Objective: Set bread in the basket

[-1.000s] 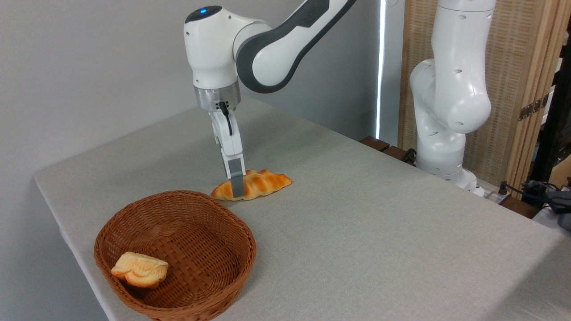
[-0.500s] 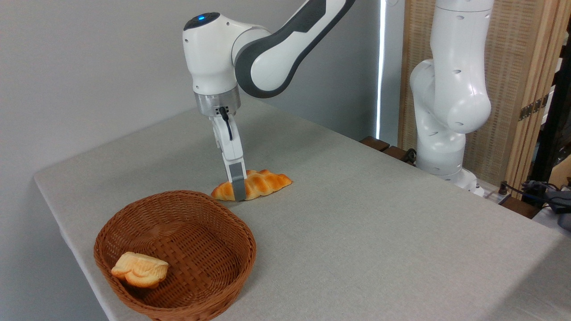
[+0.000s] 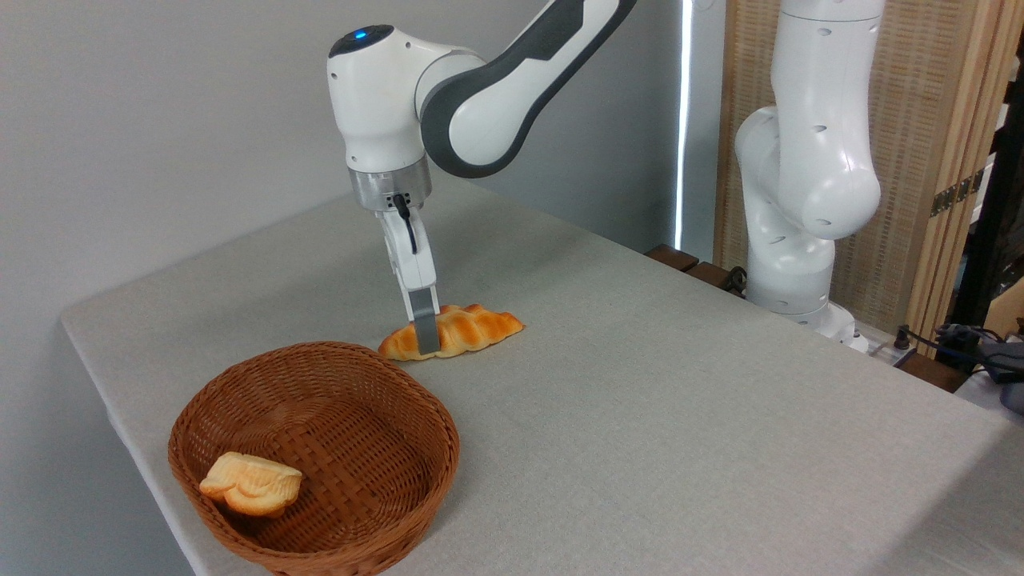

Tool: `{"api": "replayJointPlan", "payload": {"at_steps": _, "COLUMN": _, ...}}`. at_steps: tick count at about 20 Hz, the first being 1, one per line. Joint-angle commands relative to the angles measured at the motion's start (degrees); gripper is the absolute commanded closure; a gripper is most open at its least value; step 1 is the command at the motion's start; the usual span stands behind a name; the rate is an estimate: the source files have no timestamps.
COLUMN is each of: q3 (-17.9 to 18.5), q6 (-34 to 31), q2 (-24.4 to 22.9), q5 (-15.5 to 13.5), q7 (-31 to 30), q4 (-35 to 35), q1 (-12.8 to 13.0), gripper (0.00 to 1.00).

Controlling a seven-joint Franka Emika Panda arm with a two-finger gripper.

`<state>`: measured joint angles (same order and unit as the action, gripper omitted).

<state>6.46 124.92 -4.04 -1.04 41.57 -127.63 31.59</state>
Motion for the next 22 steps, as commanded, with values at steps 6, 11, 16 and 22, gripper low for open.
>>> {"api": "replayJointPlan", "payload": {"at_steps": 6, "q3": 0.84, "q6": 0.15, "q2": -1.58, "q5": -0.27, "q7": 0.26, "q4": 0.19, "q1": 0.67, "gripper": 0.72}}
{"api": "replayJointPlan", "payload": {"at_steps": 11, "q3": 0.84, "q6": -0.2, "q2": -5.0, "q5": -0.62, "q7": -0.7, "q4": 0.72, "q1": 0.67, "gripper": 0.71}}
{"api": "replayJointPlan", "payload": {"at_steps": 16, "q3": 1.01, "q6": -0.11, "q2": -7.12, "q5": -0.98, "q7": -3.07, "q4": 3.0, "q1": 0.67, "gripper": 0.71}}
{"api": "replayJointPlan", "payload": {"at_steps": 22, "q3": 5.84, "q6": 8.21, "q2": -6.16, "q5": -1.07, "q7": -2.99, "q4": 6.43, "q1": 0.05, "gripper": 0.66}}
